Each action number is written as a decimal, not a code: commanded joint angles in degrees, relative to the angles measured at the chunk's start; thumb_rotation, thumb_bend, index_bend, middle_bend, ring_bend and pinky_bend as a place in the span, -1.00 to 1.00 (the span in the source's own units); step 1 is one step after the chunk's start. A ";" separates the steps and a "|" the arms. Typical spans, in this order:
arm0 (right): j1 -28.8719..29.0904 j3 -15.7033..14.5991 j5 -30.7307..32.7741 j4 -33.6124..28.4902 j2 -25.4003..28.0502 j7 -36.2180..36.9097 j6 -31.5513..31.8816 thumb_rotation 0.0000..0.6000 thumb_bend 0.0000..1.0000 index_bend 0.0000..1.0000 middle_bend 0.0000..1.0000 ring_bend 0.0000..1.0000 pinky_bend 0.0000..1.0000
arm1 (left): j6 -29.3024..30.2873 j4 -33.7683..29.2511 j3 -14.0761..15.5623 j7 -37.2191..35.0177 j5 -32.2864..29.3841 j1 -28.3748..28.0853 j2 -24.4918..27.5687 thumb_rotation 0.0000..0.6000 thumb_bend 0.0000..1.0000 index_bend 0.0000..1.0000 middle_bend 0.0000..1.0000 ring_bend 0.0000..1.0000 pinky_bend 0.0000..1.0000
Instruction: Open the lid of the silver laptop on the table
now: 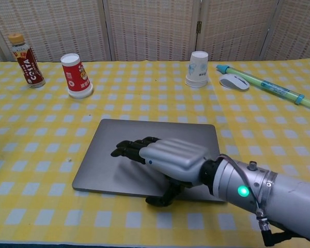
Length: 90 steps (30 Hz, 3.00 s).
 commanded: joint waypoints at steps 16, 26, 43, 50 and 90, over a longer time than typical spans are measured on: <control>1.30 0.02 0.65 5.02 -3.90 -1.39 1.19 1.00 -0.27 -1.00 -1.00 -1.00 -1.00 | 0.02 0.58 -0.13 -0.53 -0.21 0.08 -0.05 1.00 -0.67 -0.96 -0.79 -0.86 -1.00; 1.83 0.32 1.48 5.98 -4.46 -2.09 1.11 1.00 -0.27 -1.00 -1.00 -1.00 -1.00 | -0.04 0.90 -0.20 -0.73 -0.45 0.12 -0.18 1.00 -0.67 -0.96 -0.79 -0.86 -1.00; 2.67 0.90 1.84 6.85 -4.89 -3.70 1.95 1.00 -0.01 -1.00 -1.00 -1.00 -1.00 | 0.13 1.98 -0.23 -1.75 -0.69 0.33 -0.56 1.00 -0.67 -0.96 -0.79 -0.86 -1.00; 2.87 1.00 2.04 6.74 -4.88 -4.42 2.23 1.00 0.06 -1.00 -1.00 -1.00 -1.00 | -0.03 2.41 -0.26 -2.11 -0.96 0.34 -0.73 1.00 -0.67 -0.96 -0.79 -0.86 -1.00; 6.26 5.45 6.81 -2.19 2.52 -23.75 4.03 1.00 0.26 -1.00 -1.00 -1.00 -1.00 | -23.36 6.46 7.87 -25.52 13.62 -19.66 -2.26 -1.00 0.14 -0.96 -0.76 -0.89 -1.00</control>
